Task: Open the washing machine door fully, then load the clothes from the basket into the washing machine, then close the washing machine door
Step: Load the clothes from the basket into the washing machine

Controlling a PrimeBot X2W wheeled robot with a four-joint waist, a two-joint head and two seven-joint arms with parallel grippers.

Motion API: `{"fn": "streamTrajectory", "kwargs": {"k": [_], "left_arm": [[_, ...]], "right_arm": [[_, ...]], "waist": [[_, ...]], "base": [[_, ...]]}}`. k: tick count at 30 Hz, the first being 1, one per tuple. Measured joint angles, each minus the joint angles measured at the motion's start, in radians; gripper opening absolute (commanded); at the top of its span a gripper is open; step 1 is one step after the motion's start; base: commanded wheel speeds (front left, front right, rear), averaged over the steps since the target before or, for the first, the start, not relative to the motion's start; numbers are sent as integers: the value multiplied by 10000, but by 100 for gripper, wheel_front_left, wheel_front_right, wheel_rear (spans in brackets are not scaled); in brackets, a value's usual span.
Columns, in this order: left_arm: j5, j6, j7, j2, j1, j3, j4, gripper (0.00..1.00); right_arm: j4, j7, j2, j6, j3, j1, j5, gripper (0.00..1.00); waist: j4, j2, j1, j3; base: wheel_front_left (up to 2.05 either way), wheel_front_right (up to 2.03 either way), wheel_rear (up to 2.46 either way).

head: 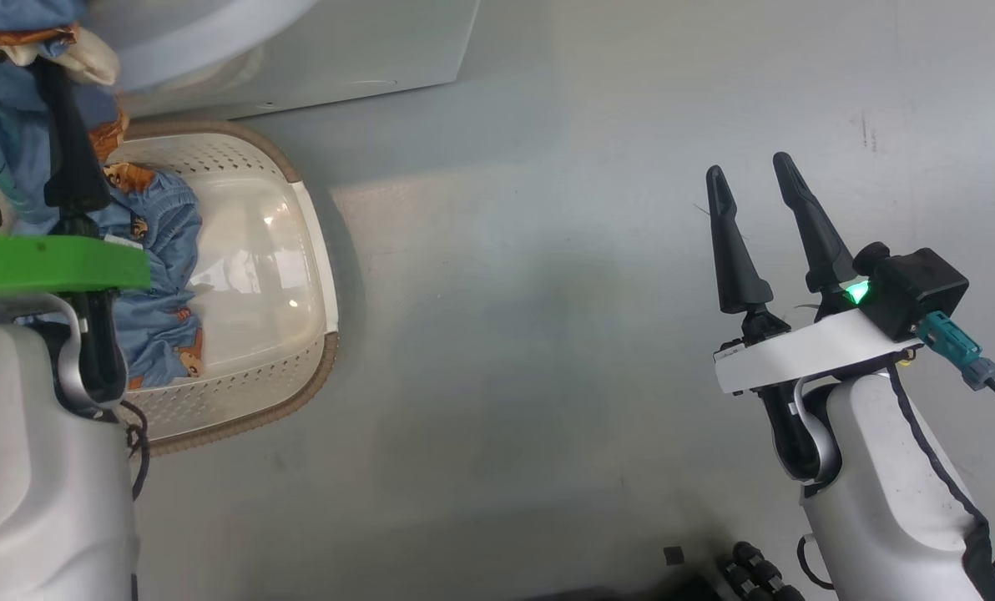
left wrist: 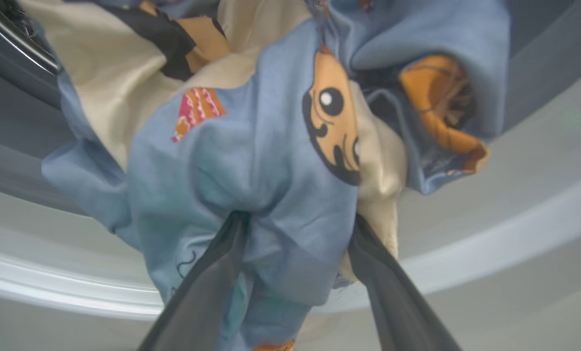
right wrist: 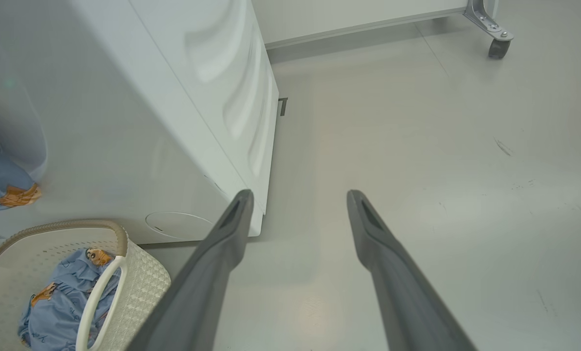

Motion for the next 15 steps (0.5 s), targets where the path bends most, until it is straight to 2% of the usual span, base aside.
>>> {"fn": "streamTrajectory", "kwargs": {"k": [3,5,6,15], "left_arm": [[-123,0,50,-25,-327,44,198,100],[-169,10,90,-31,-437,59,291,37],[-174,10,88,-31,-444,77,337,0],[59,10,-90,0,-537,33,604,0]], "right_arm": [[4,0,0,0,8,0,4,100],[10,0,-2,0,10,0,48,100],[12,0,0,0,10,0,75,100],[27,0,-2,0,-186,0,75,100]], "waist": [[-24,0,0,36],[-39,0,0,61],[-47,0,0,73],[-5,0,0,103]], "base": [[0,0,0],[0,0,0],[0,0,0],[0,0,0]]}}
